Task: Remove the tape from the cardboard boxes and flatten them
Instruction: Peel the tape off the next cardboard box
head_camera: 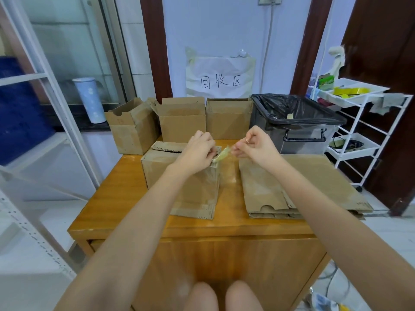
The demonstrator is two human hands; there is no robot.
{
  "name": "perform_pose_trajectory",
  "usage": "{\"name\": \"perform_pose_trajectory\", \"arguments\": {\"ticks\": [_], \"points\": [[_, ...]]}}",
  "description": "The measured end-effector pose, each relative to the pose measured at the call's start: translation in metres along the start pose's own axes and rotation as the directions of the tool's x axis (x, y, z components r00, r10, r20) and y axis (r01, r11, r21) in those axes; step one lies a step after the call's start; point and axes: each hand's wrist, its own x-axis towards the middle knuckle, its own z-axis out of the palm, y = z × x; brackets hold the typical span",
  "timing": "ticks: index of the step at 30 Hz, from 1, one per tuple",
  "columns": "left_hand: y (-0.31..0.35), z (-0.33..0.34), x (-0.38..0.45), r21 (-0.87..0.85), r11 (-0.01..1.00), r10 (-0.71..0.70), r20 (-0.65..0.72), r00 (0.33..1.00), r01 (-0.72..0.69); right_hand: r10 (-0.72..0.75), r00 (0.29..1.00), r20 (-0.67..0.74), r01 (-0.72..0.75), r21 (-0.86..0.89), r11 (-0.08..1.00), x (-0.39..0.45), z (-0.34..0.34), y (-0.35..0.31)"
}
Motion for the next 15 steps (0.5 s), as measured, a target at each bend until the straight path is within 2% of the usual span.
{"name": "perform_pose_trajectory", "arguments": {"ticks": [2,4,5,6,7,9,11,15], "points": [[0.004,-0.004,0.0,-0.311,0.942,-0.112,0.065,0.992,0.127,0.01,1.0,-0.018,-0.009,0.025,1.0,0.002,-0.001,0.002],[0.007,-0.01,-0.003,-0.643,0.718,-0.25,0.12,0.961,0.267,0.01,1.0,-0.023,-0.008,0.05,0.999,0.001,-0.001,0.004],[0.006,-0.012,-0.004,-0.748,0.602,-0.271,0.138,0.953,0.28,0.005,1.0,-0.026,-0.003,0.065,0.998,0.001,-0.001,0.005],[0.005,-0.015,-0.004,-0.783,0.559,-0.257,0.149,0.955,0.273,0.006,1.0,-0.03,-0.003,0.082,0.997,0.0,-0.002,0.007],[0.005,-0.017,-0.006,-0.776,0.574,-0.222,0.16,0.962,0.262,0.013,0.999,-0.033,-0.01,0.1,0.995,0.0,-0.002,0.008],[0.007,-0.017,-0.008,-0.723,0.655,-0.15,0.162,0.975,0.221,0.027,0.999,-0.039,-0.022,0.113,0.993,0.001,-0.002,0.009],[0.008,-0.013,-0.006,-0.696,0.694,-0.118,0.143,0.983,0.185,0.02,0.999,-0.039,-0.016,0.105,0.994,0.003,-0.002,0.01],[0.006,-0.015,-0.005,-0.739,0.627,-0.181,0.169,0.969,0.246,0.004,0.998,-0.062,0.0,0.052,0.999,0.007,-0.004,0.015]]}}
